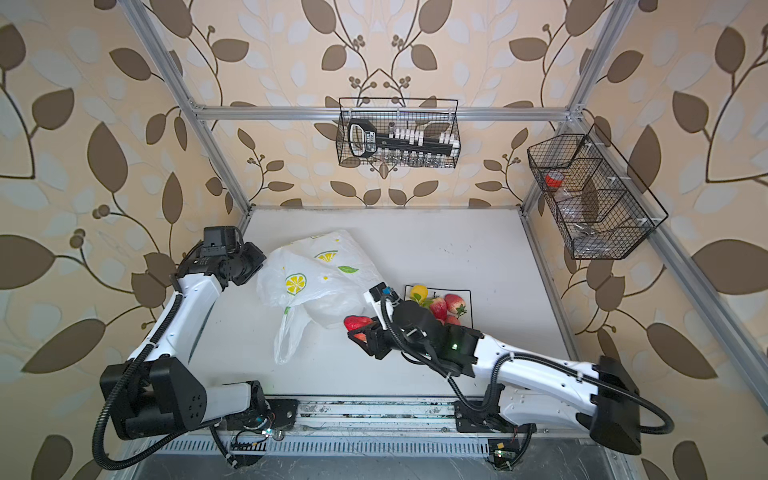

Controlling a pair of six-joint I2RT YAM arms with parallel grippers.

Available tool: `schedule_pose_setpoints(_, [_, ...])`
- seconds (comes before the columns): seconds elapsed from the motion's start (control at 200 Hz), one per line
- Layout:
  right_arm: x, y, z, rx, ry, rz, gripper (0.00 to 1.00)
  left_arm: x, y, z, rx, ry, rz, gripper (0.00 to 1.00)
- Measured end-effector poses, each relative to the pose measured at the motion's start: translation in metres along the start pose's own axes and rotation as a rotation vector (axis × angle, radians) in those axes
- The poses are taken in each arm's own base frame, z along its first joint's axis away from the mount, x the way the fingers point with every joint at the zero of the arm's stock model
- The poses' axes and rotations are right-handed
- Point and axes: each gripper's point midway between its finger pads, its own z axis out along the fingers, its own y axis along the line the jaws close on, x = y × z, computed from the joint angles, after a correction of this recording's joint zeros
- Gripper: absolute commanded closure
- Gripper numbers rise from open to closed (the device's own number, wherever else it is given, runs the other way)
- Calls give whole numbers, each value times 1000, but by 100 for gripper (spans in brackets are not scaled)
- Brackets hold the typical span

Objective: Take the fake fruits out of the plastic bag

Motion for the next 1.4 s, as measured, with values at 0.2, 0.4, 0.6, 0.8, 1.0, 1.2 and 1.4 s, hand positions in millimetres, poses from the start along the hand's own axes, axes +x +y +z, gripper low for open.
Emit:
schedule_pose_setpoints(0.2, [-11, -89, -45, 324, -106, 154, 63, 5, 9, -1, -14, -3, -7, 100])
schedule_pose_setpoints(0.4, [14, -204, -85, 699, -165, 360, 64, 23, 16, 3, -3, 51, -8, 91])
schedule_pose_setpoints(0.6, [56, -247, -84, 820, -91, 435, 56, 34, 13, 4, 30, 93, 3, 62])
schedule_pose_setpoints(0.8, [69, -258, -74, 842, -57, 448, 39, 34, 9, 0, 55, 92, 15, 25])
schedule_pose_setpoints(1.0, [62, -258, -74, 835, -85, 440, 24, 31, 5, -9, 78, 72, 31, 1])
schedule_pose_setpoints(1.2, [47, -251, -84, 817, -157, 427, 0, 28, 5, -19, 78, 44, 33, 1])
schedule_pose_setpoints(1.4, [25, -250, -109, 840, -274, 402, 0, 20, 10, -28, 54, -10, 41, 1])
